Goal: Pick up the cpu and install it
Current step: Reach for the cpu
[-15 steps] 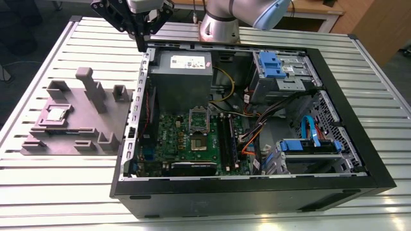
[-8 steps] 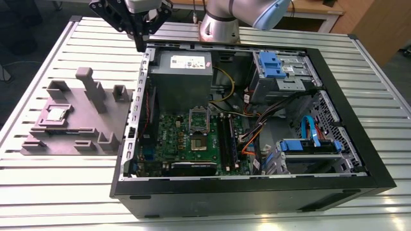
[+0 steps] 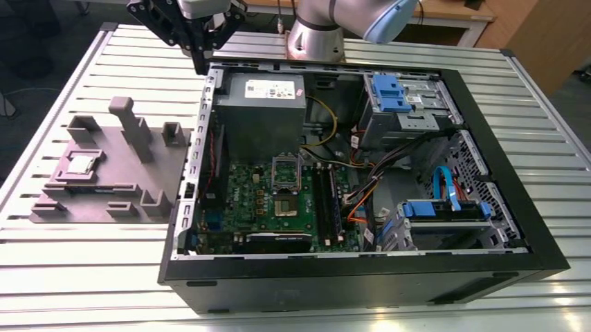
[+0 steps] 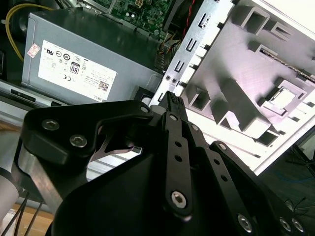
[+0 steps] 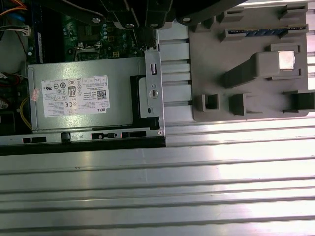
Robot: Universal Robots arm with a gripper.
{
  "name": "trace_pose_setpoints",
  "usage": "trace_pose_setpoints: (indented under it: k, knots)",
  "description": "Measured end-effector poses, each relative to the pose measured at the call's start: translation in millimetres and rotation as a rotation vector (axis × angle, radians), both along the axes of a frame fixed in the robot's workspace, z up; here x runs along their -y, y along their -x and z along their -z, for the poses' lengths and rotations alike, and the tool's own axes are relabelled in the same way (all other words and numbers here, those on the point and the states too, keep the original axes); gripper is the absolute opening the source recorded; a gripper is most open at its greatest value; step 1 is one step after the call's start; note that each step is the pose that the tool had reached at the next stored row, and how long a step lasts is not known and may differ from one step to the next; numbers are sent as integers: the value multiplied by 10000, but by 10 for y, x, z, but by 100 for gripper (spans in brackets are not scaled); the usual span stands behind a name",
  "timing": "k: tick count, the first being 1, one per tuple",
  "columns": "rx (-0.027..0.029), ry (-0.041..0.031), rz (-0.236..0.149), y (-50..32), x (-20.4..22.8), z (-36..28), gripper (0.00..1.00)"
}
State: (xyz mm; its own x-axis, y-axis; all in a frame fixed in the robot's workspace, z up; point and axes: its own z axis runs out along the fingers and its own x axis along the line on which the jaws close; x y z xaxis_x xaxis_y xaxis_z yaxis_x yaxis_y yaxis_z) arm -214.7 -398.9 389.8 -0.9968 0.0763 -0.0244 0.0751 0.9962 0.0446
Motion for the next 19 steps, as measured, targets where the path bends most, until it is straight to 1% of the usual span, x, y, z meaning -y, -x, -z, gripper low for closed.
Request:
trace_pose_setpoints:
  k: [3, 4, 5, 19]
  knots:
    - [0, 0, 0, 6, 0, 1, 10]
    - [0, 0, 0, 53, 0, 3, 10]
    - [1, -1, 0, 67, 0, 17, 10]
    - [1, -1, 0, 103, 0, 17, 10]
